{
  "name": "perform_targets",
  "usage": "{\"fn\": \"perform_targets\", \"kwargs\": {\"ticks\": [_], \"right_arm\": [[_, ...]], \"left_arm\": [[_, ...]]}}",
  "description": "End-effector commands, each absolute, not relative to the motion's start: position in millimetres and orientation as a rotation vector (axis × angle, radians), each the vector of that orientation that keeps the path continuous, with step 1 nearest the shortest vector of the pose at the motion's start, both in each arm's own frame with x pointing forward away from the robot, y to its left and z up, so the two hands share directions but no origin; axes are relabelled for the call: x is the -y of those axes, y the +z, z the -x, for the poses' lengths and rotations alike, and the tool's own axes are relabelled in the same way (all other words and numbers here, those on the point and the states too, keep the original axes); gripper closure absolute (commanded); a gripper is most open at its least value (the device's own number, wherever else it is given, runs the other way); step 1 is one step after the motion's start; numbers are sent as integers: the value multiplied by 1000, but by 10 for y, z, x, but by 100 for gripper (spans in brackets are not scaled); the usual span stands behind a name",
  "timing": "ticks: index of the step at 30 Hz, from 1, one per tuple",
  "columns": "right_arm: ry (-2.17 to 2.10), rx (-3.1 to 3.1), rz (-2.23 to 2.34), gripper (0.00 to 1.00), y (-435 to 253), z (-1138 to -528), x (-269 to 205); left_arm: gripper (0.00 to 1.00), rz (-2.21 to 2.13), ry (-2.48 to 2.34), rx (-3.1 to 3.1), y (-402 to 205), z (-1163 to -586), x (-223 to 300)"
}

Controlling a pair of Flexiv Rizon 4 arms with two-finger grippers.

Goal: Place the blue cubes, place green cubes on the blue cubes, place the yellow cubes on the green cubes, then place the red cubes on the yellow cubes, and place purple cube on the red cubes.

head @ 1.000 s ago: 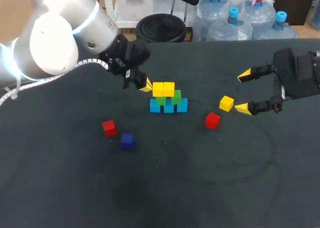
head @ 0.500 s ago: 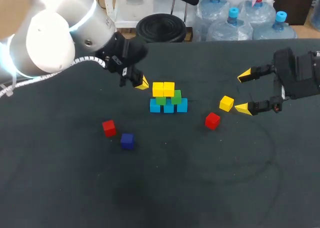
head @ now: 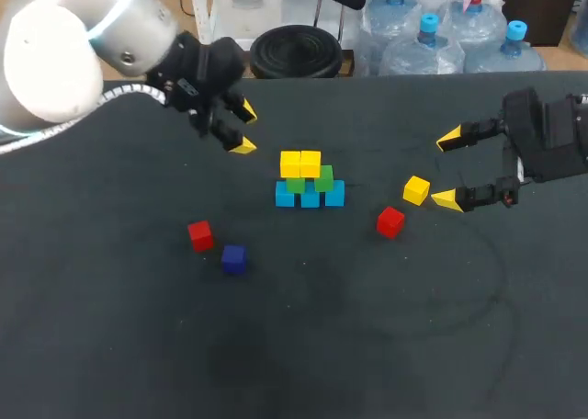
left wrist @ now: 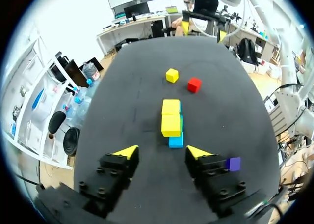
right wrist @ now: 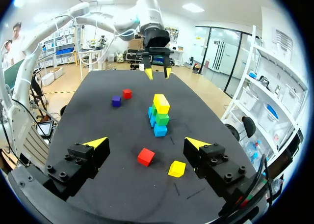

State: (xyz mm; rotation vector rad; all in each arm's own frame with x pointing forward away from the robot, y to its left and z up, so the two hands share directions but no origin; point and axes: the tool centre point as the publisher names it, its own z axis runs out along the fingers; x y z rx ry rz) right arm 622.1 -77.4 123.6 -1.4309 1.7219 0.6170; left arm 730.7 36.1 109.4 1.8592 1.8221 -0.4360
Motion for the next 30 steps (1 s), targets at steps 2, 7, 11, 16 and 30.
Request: {"fn": "perform_targets", "kwargs": {"ticks": [2, 7, 11, 16, 30], "right_arm": [[616, -1723, 1431, 0, 1238, -6219, 772], [616, -1723, 1431, 0, 1238, -6219, 772], [616, -1723, 1431, 0, 1238, -6219, 772], [616, -1723, 1431, 0, 1238, -6219, 772], [616, -1723, 1431, 0, 1238, -6219, 772]], "left_arm": [[0, -1780, -458, -1769, 1230, -7162, -599], [0, -1702, -491, -1734, 1382, -7119, -733], [0, -1682, -506, -1710, 1486, -7060, -817], [0, -1670, -525, -1674, 1598, -6979, -961], [0, -1668, -476, -1602, 1817, -6931, -1173]]}}
